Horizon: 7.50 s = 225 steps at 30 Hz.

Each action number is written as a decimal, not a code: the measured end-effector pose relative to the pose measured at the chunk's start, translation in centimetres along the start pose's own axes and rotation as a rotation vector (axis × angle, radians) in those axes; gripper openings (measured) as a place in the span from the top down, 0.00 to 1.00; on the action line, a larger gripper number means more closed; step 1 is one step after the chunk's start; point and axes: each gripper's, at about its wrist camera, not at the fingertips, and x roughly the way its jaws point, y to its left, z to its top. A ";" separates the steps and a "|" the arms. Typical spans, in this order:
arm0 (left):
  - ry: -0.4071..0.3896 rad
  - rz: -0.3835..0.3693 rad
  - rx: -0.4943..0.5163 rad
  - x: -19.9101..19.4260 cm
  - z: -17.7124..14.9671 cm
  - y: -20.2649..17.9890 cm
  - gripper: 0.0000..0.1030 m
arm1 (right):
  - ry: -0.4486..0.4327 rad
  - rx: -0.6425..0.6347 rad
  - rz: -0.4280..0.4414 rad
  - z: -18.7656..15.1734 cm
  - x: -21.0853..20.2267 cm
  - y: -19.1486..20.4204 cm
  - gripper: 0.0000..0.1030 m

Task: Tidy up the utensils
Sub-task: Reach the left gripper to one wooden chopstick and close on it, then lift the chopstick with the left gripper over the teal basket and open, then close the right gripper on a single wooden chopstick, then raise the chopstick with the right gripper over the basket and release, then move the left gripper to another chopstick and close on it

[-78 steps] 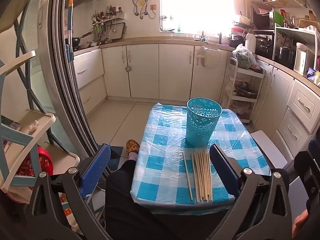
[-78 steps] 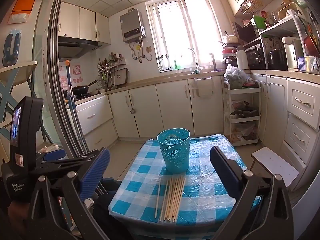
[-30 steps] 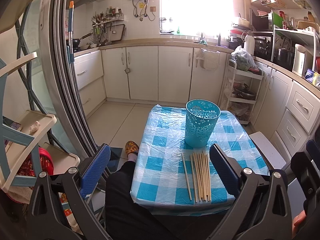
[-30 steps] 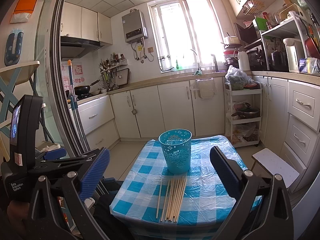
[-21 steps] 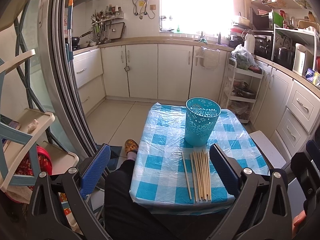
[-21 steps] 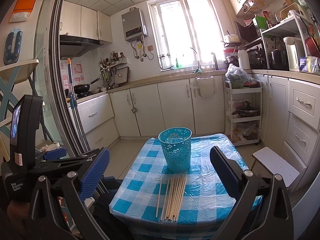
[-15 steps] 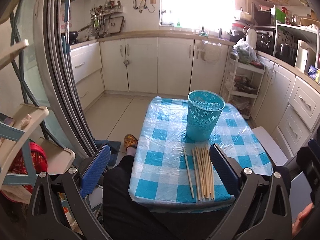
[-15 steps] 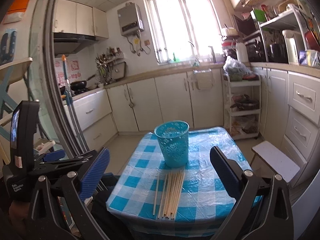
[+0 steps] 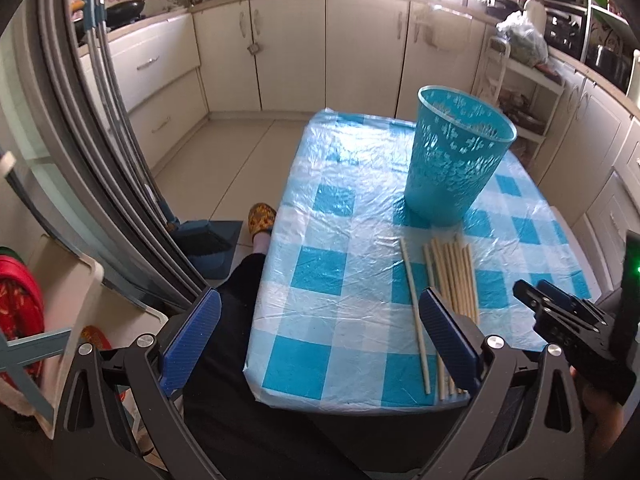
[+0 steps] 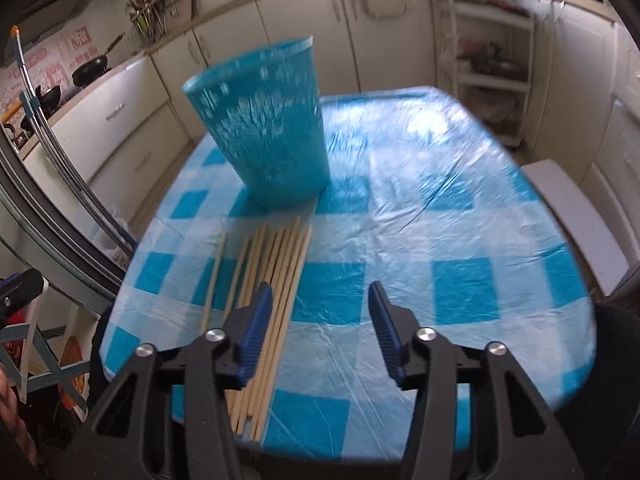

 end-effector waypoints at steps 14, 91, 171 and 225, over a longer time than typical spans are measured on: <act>0.153 -0.008 0.043 8.4 0.1 -3.0 0.07 | 0.018 -0.100 -0.059 1.4 5.4 0.8 0.73; -0.517 -0.244 -0.012 6.9 21.8 -13.2 0.95 | -0.026 -0.058 0.211 2.2 6.7 -2.5 0.65; -0.141 -0.089 -0.087 15.6 4.4 -1.5 0.15 | -0.474 -0.011 0.265 20.9 -1.2 3.6 0.90; 0.017 -0.153 0.181 13.8 0.9 -7.9 0.13 | -0.023 -0.028 0.081 2.2 6.7 -2.0 0.95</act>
